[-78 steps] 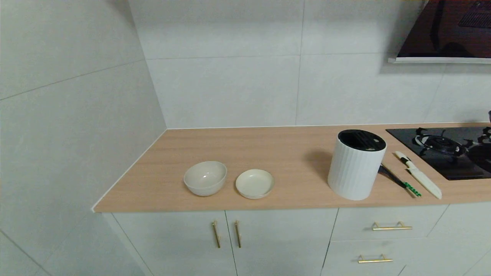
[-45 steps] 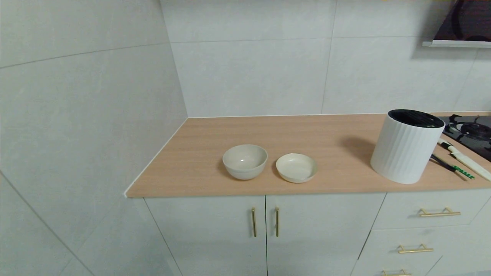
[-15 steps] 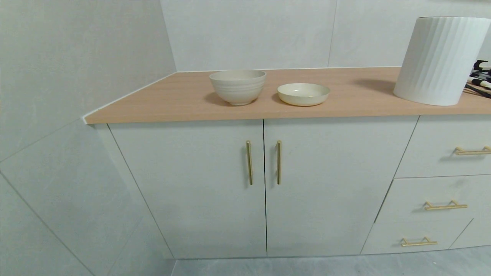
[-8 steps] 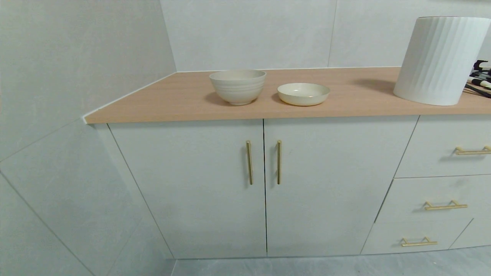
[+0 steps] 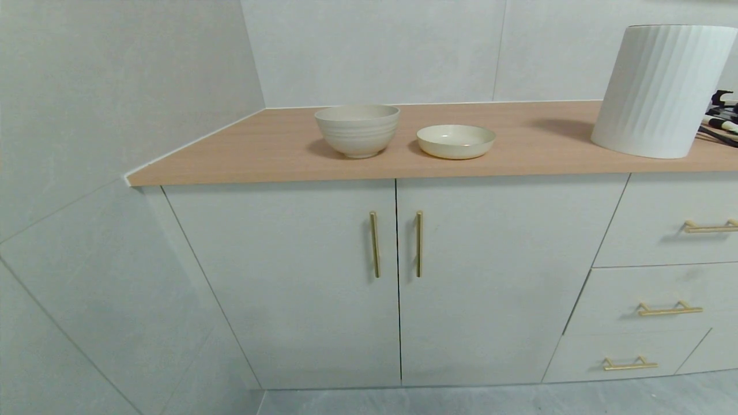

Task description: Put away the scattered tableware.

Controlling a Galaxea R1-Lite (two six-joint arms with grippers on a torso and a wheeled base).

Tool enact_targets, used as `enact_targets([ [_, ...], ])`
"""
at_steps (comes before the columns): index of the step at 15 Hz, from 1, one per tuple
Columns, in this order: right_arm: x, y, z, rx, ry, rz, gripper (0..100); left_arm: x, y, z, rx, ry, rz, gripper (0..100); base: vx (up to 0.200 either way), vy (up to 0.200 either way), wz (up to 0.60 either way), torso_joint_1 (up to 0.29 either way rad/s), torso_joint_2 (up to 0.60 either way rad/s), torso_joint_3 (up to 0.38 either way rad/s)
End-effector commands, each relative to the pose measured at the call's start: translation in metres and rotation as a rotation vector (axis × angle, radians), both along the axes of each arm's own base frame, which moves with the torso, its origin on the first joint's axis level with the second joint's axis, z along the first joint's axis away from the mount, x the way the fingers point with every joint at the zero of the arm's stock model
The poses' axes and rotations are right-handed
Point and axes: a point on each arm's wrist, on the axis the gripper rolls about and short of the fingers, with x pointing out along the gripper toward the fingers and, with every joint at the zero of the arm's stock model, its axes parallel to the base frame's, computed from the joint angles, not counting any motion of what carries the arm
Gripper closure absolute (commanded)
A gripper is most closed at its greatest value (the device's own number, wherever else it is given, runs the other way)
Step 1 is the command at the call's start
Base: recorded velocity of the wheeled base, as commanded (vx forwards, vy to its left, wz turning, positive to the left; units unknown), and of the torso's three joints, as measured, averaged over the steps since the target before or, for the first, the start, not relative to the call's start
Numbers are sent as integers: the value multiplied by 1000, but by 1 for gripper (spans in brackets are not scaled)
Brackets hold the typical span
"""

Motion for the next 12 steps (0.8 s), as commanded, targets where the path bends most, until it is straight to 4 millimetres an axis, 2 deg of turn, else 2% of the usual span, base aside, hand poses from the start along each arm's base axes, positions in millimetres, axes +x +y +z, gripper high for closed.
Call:
enact_targets([
  [1, 22, 2, 17, 3, 146, 75, 0, 0, 0, 0, 0, 0, 0, 0, 0, 0, 0, 0, 0, 0],
  [2, 38, 3, 25, 6, 232, 126, 0, 0, 0, 0, 0, 0, 0, 0, 0, 0, 0, 0, 0, 0],
  [4, 56, 5, 35, -7, 302, 212, 0, 0, 0, 0, 2, 0, 0, 0, 0, 0, 0, 0, 0, 0],
  [5, 73, 8, 45, -14, 359, 270, 0, 0, 0, 0, 2, 0, 0, 0, 0, 0, 0, 0, 0, 0],
  [6, 82, 12, 50, -21, 391, 318, 0, 0, 0, 0, 3, 0, 0, 0, 0, 0, 0, 0, 0, 0],
  [7, 82, 12, 50, -21, 391, 318, 0, 0, 0, 0, 3, 0, 0, 0, 0, 0, 0, 0, 0, 0],
  [8, 109, 26, 53, -45, 473, 428, 0, 0, 0, 0, 3, 0, 0, 0, 0, 0, 0, 0, 0, 0],
  [9, 125, 36, 54, -51, 483, 476, 0, 0, 0, 0, 3, 0, 0, 0, 0, 0, 0, 0, 0, 0],
  [10, 141, 44, 57, -47, 477, 494, 0, 0, 0, 0, 3, 0, 0, 0, 0, 0, 0, 0, 0, 0],
  [12, 187, 65, 53, -46, 482, 515, 0, 0, 0, 0, 3, 0, 0, 0, 0, 0, 0, 0, 0, 0],
])
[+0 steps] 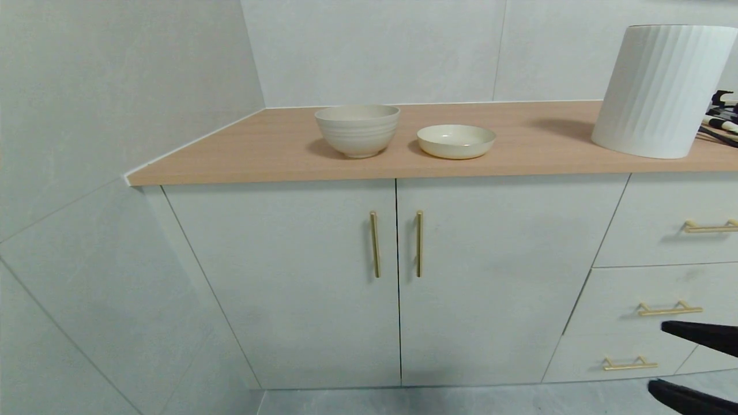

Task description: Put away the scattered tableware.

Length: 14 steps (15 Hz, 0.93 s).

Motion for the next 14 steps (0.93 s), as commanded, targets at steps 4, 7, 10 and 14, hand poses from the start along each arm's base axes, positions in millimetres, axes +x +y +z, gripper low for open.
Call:
enact_targets([
  [4, 125, 74, -30, 1, 72, 121, 0, 0, 0, 0, 0, 0, 0, 0, 0, 0, 0, 0, 0, 0],
  [7, 148, 107, -33, 54, 106, 171, 0, 0, 0, 0, -1, 0, 0, 0, 0, 0, 0, 0, 0, 0],
  [10, 175, 125, -24, 85, 80, 175, 0, 0, 0, 0, -1, 0, 0, 0, 0, 0, 0, 0, 0, 0],
  [14, 202, 142, -14, 137, 111, 162, 0, 0, 0, 0, -1, 0, 0, 0, 0, 0, 0, 0, 0, 0],
])
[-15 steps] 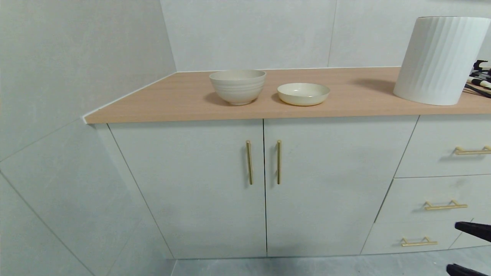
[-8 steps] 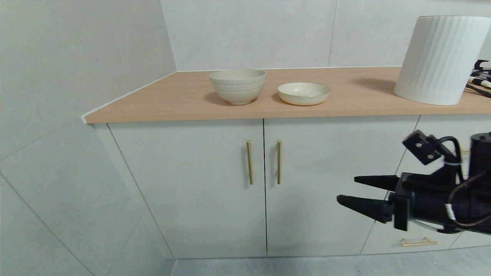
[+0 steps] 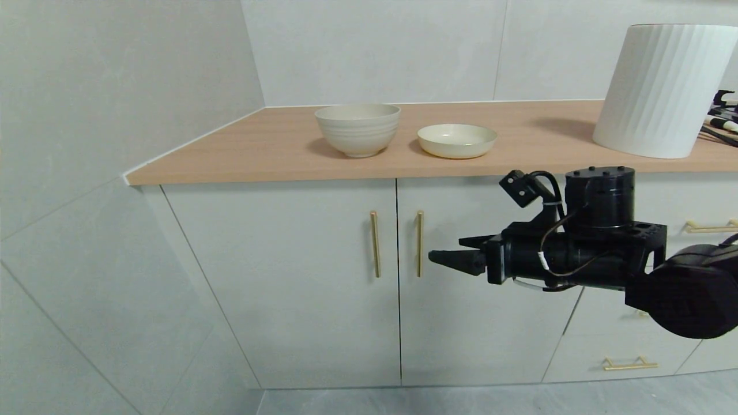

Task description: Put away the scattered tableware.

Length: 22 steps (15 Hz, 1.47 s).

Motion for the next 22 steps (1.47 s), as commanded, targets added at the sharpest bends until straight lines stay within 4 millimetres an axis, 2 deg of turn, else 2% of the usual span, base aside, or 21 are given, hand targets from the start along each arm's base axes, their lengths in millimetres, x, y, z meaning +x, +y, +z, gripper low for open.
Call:
enact_targets([
  [1, 12, 15, -1, 26, 71, 6, 0, 0, 0, 0, 0, 0, 0, 0, 0, 0, 0, 0, 0, 0],
  [8, 33, 36, -26, 57, 61, 13, 0, 0, 0, 0, 0, 0, 0, 0, 0, 0, 0, 0, 0, 0],
  [12, 48, 42, -34, 86, 68, -53, 0, 0, 0, 0, 0, 0, 0, 0, 0, 0, 0, 0, 0, 0],
  [22, 66, 52, -53, 162, 45, -82, 0, 0, 0, 0, 0, 0, 0, 0, 0, 0, 0, 0, 0, 0],
])
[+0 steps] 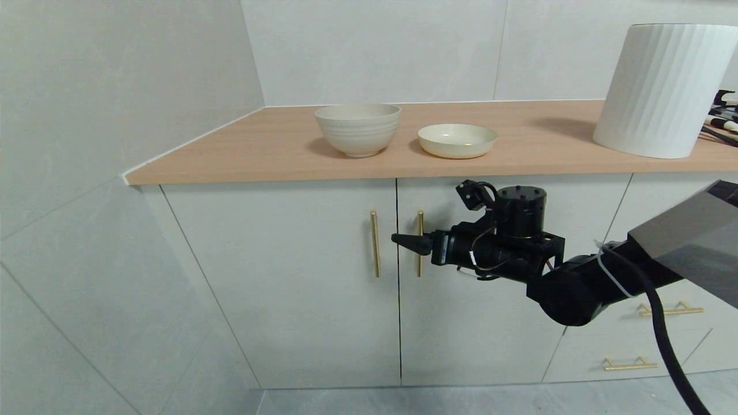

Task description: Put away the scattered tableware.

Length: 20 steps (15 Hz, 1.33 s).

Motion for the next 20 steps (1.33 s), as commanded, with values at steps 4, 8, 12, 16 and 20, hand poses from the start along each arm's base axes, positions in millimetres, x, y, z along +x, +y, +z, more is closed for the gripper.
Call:
enact_targets([
  [4, 2, 6, -14, -7, 21, 13, 0, 0, 0, 0, 0, 0, 0, 0, 0, 0, 0, 0, 0, 0],
  [8, -2, 14, -17, 43, 22, 36, 0, 0, 0, 0, 0, 0, 0, 0, 0, 0, 0, 0, 0, 0],
  [12, -15, 12, -7, 53, 26, 70, 0, 0, 0, 0, 0, 0, 0, 0, 0, 0, 0, 0, 0, 0],
  [16, -37, 0, 5, 55, 41, 148, 0, 0, 0, 0, 0, 0, 0, 0, 0, 0, 0, 0, 0, 0],
  [20, -69, -18, 11, 46, 73, 218, 0, 0, 0, 0, 0, 0, 0, 0, 0, 0, 0, 0, 0, 0],
])
